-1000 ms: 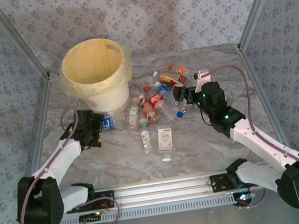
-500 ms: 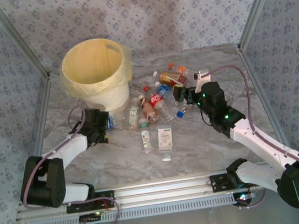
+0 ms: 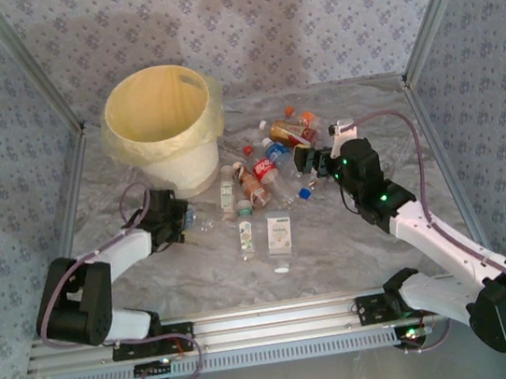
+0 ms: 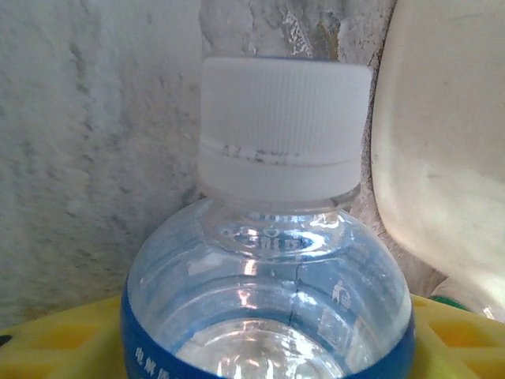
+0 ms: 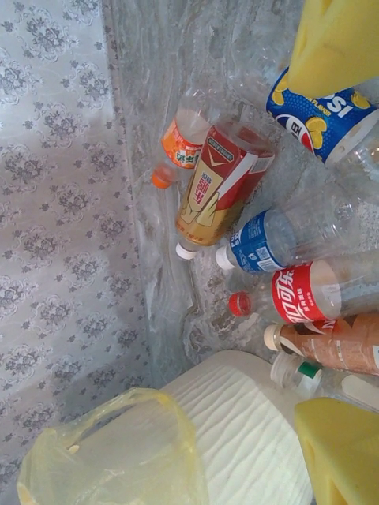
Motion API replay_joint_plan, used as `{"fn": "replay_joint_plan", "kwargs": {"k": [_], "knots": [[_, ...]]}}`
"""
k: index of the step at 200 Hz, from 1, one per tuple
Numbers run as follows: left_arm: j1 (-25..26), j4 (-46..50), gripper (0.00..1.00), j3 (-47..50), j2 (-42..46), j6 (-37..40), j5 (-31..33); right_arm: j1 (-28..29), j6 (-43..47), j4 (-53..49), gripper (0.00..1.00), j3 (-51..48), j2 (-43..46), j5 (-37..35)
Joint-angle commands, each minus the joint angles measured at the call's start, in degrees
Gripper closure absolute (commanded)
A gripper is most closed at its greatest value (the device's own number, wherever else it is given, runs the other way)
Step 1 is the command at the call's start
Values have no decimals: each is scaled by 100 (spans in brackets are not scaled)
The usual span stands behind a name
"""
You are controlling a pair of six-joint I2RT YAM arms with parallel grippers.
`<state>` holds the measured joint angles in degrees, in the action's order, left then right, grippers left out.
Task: Put the plastic bottles in the bin
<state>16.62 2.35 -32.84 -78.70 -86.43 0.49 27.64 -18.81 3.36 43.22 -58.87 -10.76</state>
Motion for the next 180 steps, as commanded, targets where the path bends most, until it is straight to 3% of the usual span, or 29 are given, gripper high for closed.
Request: {"fn": "replay_joint_plan", "kwargs": {"k": [1,90,163,180], "knots": [[8,682,37,55,433,633,358,14,-73,-35,0,154,60,-93],[-90,2695,41,-137,3247,2693,2234,45,71,459,0,99,-69,351],[-292,3091,42,-1765,3267,4276,3228,58,75,383,0,169,-173,331],[-297,3031,42,-2138,3131,4669,3807,58,79,352,0,176,-170,319]]}}
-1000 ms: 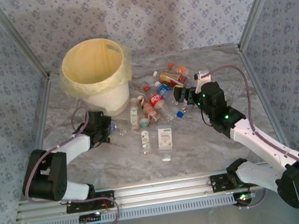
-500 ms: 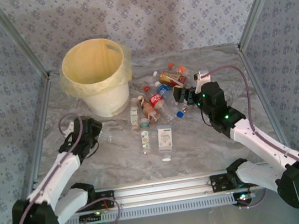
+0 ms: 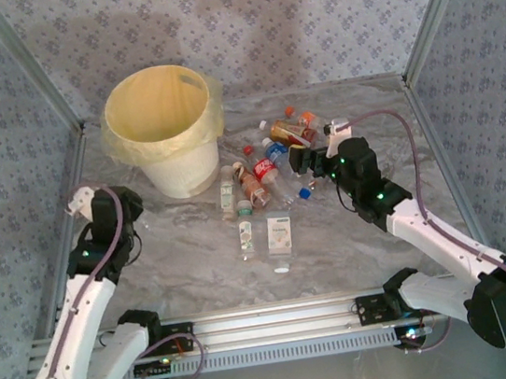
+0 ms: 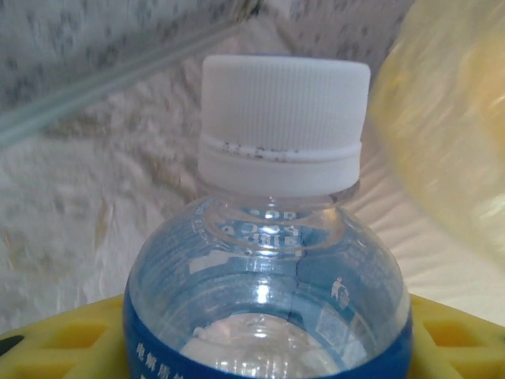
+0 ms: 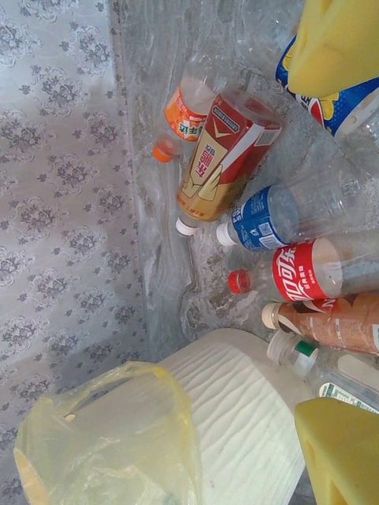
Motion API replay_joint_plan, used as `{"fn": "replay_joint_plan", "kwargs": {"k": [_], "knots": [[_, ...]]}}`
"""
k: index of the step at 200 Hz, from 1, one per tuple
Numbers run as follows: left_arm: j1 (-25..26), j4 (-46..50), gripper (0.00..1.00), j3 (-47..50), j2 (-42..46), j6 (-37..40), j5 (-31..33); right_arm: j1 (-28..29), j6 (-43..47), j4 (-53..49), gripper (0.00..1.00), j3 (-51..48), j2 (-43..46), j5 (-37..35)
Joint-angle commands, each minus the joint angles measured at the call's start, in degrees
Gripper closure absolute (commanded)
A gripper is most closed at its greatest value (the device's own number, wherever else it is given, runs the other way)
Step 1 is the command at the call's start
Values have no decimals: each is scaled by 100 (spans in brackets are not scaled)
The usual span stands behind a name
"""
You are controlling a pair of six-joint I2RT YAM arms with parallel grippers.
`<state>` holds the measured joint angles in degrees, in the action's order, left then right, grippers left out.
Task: Put the plastic bottles in the bin
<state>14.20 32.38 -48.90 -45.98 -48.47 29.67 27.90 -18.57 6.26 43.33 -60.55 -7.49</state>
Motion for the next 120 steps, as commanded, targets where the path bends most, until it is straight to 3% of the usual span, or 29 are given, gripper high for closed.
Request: {"fn": "replay_joint_plan", "kwargs": {"k": [1,23,49,98,120], "knots": [[-56,17,42,-549,-149,900,917,31,55,56,0,166,4,-8],[-113,-311,42,-965,-352,1501,1438,35,99,8,0,181,29,-42],[-210,-858,42,-1387,-588,1950,1594,36,90,22,0,165,35,-66],[-224,-1871,43,-2511,-1421,2798,1330,40,109,-55,0,261,43,-34],[-224,-2269,43,-2928,-1685,2885,882,42,130,-102,0,282,63,-54]]}}
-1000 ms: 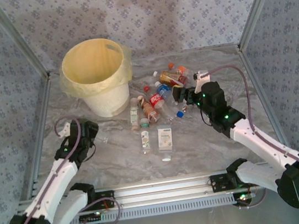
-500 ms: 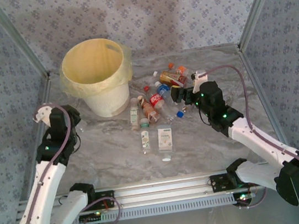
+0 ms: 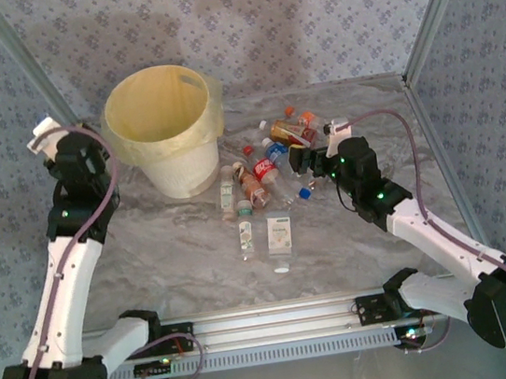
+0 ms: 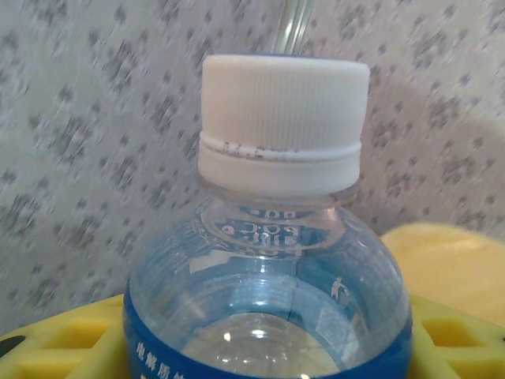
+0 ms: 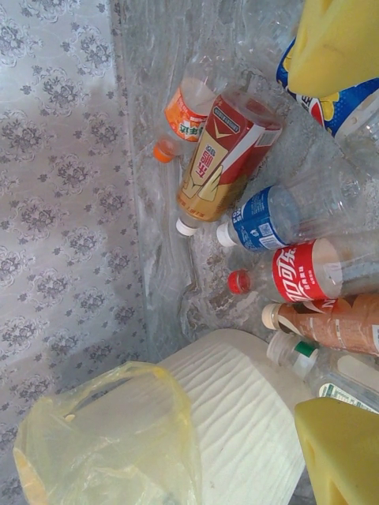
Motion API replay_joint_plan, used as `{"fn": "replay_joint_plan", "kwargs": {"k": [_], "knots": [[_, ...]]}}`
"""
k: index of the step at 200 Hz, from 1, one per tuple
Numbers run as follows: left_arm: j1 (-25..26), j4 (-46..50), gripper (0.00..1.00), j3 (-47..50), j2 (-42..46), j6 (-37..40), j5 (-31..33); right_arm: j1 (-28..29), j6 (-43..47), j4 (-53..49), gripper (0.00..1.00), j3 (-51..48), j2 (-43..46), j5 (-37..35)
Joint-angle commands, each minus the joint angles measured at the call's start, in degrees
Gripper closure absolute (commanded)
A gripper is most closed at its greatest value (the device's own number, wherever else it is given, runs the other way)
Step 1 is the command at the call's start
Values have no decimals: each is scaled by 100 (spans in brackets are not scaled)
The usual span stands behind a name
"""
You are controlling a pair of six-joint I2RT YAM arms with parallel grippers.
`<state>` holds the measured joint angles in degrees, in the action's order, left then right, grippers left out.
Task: Put the plastic bottles in the bin
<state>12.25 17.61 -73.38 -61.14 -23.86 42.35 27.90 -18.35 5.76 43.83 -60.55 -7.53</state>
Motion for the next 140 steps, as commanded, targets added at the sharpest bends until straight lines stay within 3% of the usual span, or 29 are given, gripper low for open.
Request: {"fn": "replay_joint_plan", "kwargs": {"k": [1,25,94,140], "knots": [[-30,-819,43,-491,-187,429,-416,45,110,-50,0,236,62,-48],[-30,-1231,43,-740,-482,363,-1267,46,112,-66,0,220,105,-90],[-21,-1182,43,-1729,-1781,772,-2554,57,166,-182,0,204,218,-157],[-25,-353,43,-2491,-2679,1109,-2347,58,183,-244,0,183,271,-239]]}}
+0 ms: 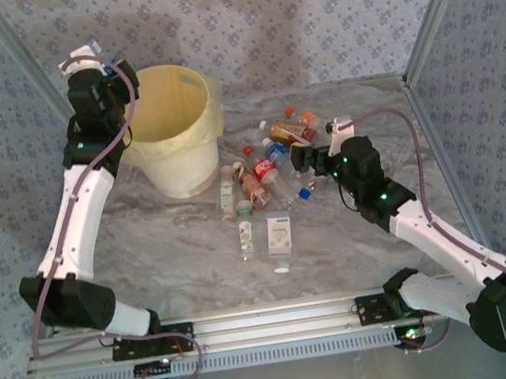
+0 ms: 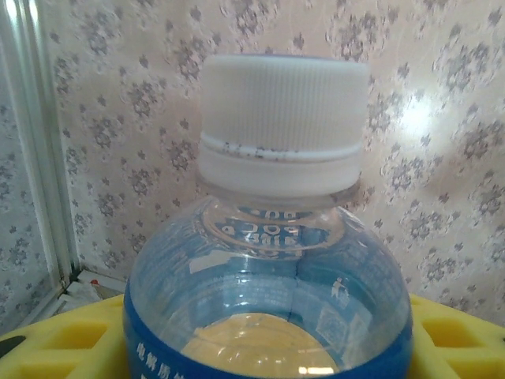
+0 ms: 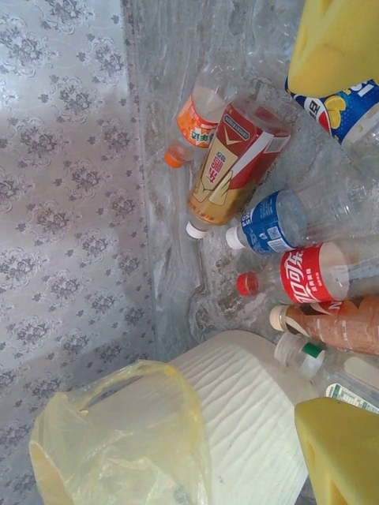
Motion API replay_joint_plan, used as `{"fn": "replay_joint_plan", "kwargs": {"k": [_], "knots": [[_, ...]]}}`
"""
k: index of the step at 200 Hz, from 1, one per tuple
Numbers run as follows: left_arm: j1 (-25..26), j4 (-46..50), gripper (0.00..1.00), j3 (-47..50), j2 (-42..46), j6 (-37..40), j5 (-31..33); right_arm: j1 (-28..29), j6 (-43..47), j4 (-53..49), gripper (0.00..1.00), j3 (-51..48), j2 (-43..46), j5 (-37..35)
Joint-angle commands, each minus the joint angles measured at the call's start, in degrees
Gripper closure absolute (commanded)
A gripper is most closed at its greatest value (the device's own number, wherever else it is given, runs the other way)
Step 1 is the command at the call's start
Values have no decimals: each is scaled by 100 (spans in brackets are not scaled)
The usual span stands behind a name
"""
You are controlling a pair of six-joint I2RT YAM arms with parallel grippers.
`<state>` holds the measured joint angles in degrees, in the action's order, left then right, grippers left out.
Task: Put the plastic bottles in the bin
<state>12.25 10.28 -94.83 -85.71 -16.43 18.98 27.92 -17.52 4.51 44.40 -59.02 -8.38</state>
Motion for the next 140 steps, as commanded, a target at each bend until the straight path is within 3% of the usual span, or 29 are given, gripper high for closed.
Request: {"fn": "replay_joint_plan", "kwargs": {"k": [1,77,124,140], "knots": [[-28,383,43,-350,-233,372,-1,55,99,-123,0,128,119,-150],[-34,713,39,-472,-1065,721,665,54,108,-215,0,143,150,-211],[-21,1006,39,-1033,-1756,208,132,64,92,-305,0,165,159,-261],[-21,1028,35,-1163,-1899,-13,19,66,91,-375,0,165,184,-297]]}}
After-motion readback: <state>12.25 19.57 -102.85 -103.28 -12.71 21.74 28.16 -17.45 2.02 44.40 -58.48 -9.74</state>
